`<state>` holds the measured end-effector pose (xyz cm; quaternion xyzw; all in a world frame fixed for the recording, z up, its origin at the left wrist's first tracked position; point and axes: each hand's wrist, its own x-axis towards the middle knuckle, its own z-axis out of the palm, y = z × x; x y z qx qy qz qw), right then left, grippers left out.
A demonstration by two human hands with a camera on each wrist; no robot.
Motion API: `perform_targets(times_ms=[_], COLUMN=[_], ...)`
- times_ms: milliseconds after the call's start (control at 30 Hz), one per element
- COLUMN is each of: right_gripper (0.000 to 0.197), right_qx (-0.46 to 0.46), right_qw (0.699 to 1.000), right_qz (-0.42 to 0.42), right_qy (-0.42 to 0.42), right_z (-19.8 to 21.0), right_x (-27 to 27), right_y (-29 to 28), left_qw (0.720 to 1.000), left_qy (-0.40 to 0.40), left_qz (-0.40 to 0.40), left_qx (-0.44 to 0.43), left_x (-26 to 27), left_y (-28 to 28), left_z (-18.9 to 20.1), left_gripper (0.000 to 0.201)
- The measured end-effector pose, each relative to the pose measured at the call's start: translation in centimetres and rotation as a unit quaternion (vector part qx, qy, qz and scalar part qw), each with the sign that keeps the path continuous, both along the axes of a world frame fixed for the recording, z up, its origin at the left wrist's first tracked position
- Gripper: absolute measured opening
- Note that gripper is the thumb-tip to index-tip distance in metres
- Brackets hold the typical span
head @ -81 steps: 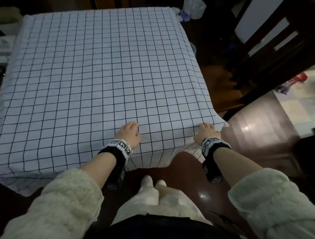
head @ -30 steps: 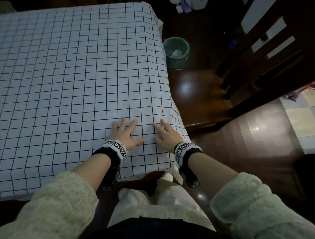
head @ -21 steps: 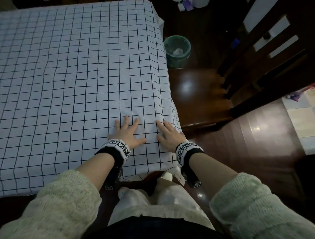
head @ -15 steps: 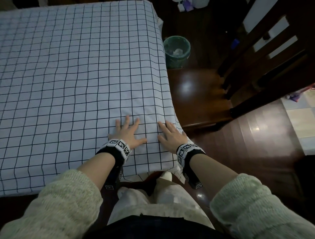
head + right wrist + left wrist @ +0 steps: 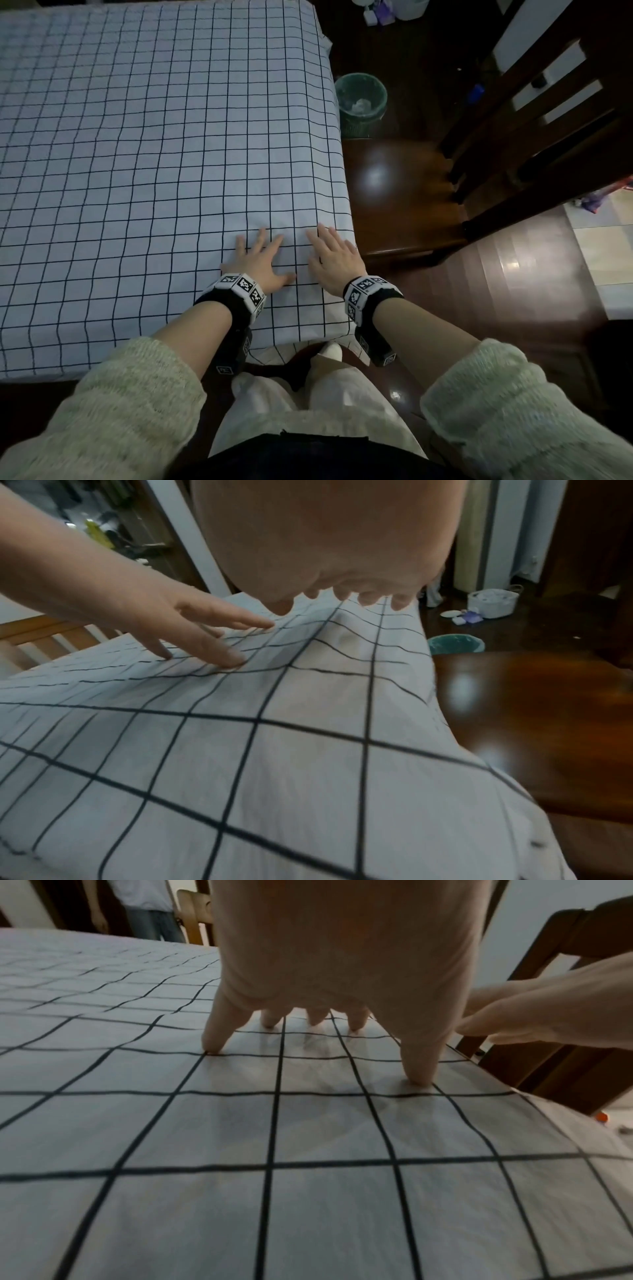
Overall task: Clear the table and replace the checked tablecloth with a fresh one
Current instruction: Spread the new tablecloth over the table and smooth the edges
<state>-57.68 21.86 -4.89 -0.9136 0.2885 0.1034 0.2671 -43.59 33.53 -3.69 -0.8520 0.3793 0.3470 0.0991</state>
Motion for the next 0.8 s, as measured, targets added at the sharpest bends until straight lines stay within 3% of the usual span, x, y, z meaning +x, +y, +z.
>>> perform_targets(times_ms=[100, 167, 367, 800], right_gripper=[0.052, 0.049, 0.046, 0.051], right_qx=[-0.006, -0.016, -0.039, -0.080], right_qw=[0.998, 0.997, 0.997, 0.991], right_qz=[0.053, 0.060, 0.044, 0.063], right_qy=[0.019, 0.037, 0.041, 0.085], right_z=[0.1, -0.3, -1.0, 0.0], right_x=[1.2, 1.5, 1.3, 1.1], right_y=[0.6, 0.9, 1.2, 1.3], left_qw=[0.997, 0.997, 0.999, 0.999], left_qy=[-0.048, -0.065, -0.009, -0.033], left_qz=[0.025, 0.036, 0.050, 0.023], left_qx=[-0.047, -0.026, -0.006, 0.006], left_x=[0.0, 0.3, 1.0, 1.0], left_y=[0.6, 1.1, 1.1, 1.5], left_z=[0.2, 0.2, -0.3, -0.6], left_gripper=[0.078, 0.077, 0.081, 0.080])
